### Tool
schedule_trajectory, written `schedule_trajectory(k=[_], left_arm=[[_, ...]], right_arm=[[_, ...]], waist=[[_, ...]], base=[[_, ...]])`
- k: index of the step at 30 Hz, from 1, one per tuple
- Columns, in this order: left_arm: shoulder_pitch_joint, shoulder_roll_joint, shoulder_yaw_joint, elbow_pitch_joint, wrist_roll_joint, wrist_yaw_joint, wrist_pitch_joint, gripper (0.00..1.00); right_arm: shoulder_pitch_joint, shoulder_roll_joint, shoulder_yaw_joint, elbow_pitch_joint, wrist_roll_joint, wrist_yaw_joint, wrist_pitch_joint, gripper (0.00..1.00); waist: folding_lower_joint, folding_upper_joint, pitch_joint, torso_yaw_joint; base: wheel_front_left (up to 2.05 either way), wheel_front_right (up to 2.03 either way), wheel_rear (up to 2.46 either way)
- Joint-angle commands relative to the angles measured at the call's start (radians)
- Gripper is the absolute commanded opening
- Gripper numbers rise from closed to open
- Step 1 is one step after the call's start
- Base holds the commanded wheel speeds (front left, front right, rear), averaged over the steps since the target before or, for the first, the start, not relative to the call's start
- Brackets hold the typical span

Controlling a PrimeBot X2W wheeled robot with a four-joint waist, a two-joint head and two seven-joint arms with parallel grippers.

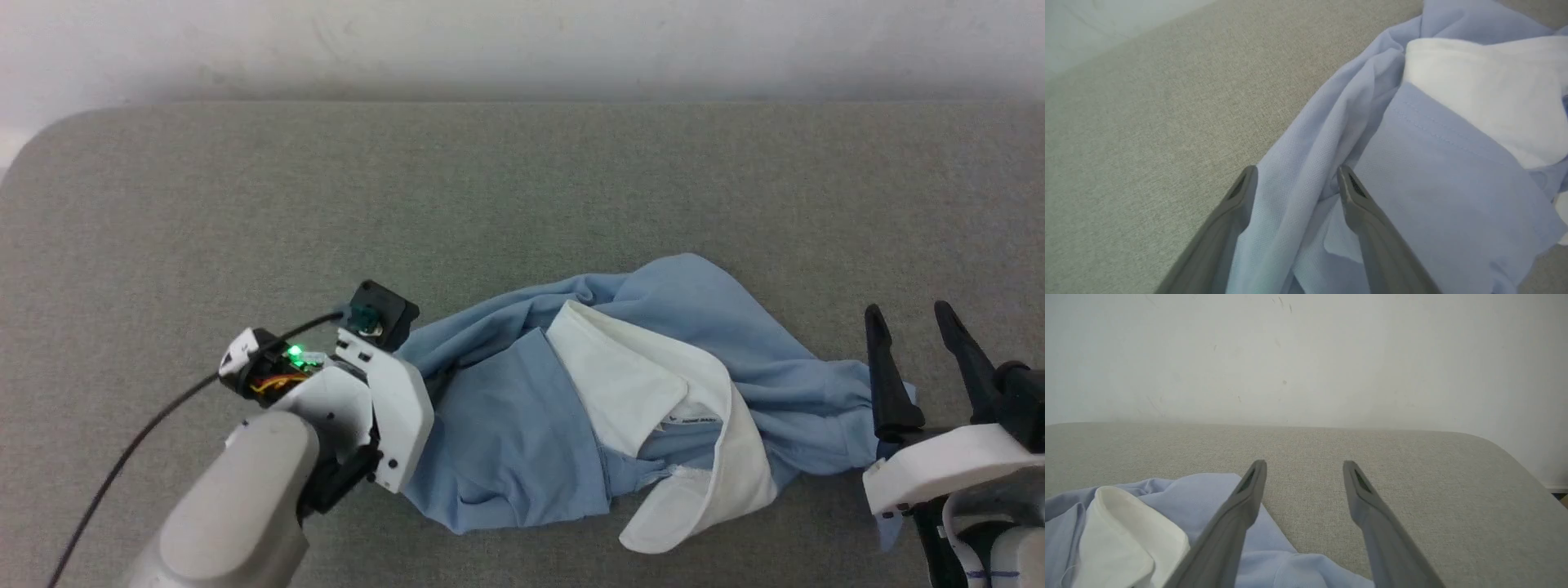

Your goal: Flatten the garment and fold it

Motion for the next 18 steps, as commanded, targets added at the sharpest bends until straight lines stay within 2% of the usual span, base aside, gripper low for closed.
schedule_trajectory(k=[1, 3, 12, 13, 14, 15, 16, 18], left_arm=[[-0.062, 0.045, -0.049, 0.023, -0.077, -0.007, 0.09, 1.0], [-0.117, 0.085, -0.103, 0.037, -0.151, -0.007, 0.171, 1.0], [-0.276, 0.238, -0.349, 0.077, -0.453, -0.007, 0.406, 1.0], [-0.288, 0.252, -0.367, 0.081, -0.475, -0.007, 0.424, 0.5], [-0.288, 0.252, -0.367, 0.081, -0.475, -0.007, 0.424, 0.5], [-0.301, 0.264, -0.381, 0.088, -0.49, -0.007, 0.433, 0.15], [-0.311, 0.272, -0.395, 0.094, -0.505, -0.007, 0.438, 0.0], [-0.331, 0.281, -0.412, 0.108, -0.534, -0.007, 0.434, 0.0]], right_arm=[[-0.016, 0.004, 0.004, 0.01, -0.008, -0.001, -0.013, 1.0], [-0.023, 0.005, 0.011, 0.021, -0.009, -0.001, -0.023, 1.0], [-0.069, 0.006, 0.037, 0.077, 0.001, -0.001, -0.069, 1.0], [-0.072, 0.006, 0.037, 0.082, 0.0, -0.001, -0.073, 1.0], [-0.072, 0.006, 0.037, 0.082, 0.0, -0.001, -0.073, 1.0], [-0.076, 0.006, 0.037, 0.088, -0.002, -0.001, -0.078, 1.0], [-0.078, 0.006, 0.036, 0.093, -0.001, -0.001, -0.083, 1.0], [-0.081, 0.006, 0.035, 0.103, 0.0, -0.001, -0.092, 1.0]], waist=[[-0.0001, 0.0, 0.057, -0.052], [-0.0001, 0.0, 0.074, -0.065], [-0.0001, 0.0, 0.119, -0.124], [-0.0001, 0.0, 0.123, -0.128], [-0.0001, 0.0, 0.123, -0.128], [-0.0001, 0.0, 0.125, -0.132], [-0.0001, 0.0, 0.126, -0.135], [-0.0001, 0.0, 0.126, -0.139]], base=[[0.0, 0.0, 0.0], [0.0, 0.0, 0.0], [0.0, 0.0, 0.0], [0.0, 0.0, 0.0], [0.0, 0.0, 0.0], [0.0, 0.0, 0.0], [0.0, 0.0, 0.0], [0.0, 0.0, 0.0]])
